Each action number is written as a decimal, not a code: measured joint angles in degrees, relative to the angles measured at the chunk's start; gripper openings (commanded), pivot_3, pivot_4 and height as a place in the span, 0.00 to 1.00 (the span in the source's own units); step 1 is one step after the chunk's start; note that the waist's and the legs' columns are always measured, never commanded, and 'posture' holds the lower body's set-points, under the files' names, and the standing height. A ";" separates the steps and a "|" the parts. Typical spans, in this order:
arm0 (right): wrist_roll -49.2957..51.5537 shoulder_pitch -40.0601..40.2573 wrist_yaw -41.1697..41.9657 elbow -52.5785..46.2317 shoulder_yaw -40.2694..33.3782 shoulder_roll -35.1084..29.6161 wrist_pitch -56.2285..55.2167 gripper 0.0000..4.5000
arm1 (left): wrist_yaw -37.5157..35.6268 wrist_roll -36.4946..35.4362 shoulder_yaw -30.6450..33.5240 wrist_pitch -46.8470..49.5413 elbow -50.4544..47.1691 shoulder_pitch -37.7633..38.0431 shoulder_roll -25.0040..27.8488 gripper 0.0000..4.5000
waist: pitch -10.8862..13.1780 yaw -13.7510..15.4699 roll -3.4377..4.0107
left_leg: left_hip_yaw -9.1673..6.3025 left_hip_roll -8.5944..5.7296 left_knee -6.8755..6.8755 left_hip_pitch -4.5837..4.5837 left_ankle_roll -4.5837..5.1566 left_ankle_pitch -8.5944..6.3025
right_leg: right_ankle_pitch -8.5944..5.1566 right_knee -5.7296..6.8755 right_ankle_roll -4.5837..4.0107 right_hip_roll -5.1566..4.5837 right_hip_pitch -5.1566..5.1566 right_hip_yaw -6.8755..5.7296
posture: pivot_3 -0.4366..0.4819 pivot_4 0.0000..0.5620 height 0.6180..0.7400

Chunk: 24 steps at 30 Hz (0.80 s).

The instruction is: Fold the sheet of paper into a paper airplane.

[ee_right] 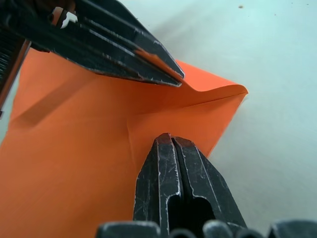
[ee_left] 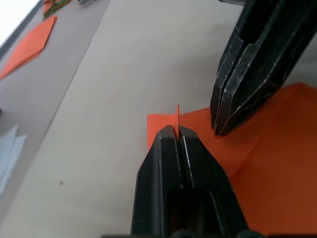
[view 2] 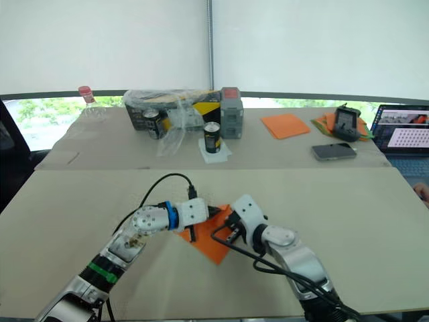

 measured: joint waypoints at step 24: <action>0.06 0.92 -1.81 -1.40 0.56 1.88 1.59 0.00 | 6.64 13.94 -2.26 -12.47 3.90 -1.87 2.88 0.01 | -0.02 -0.18 0.01 | 0.01 0.02 0.01 0.26 0.03 0.05 | 0.00 0.21 0.01 0.04 0.12 -0.01 | 0.48 0.27 0.99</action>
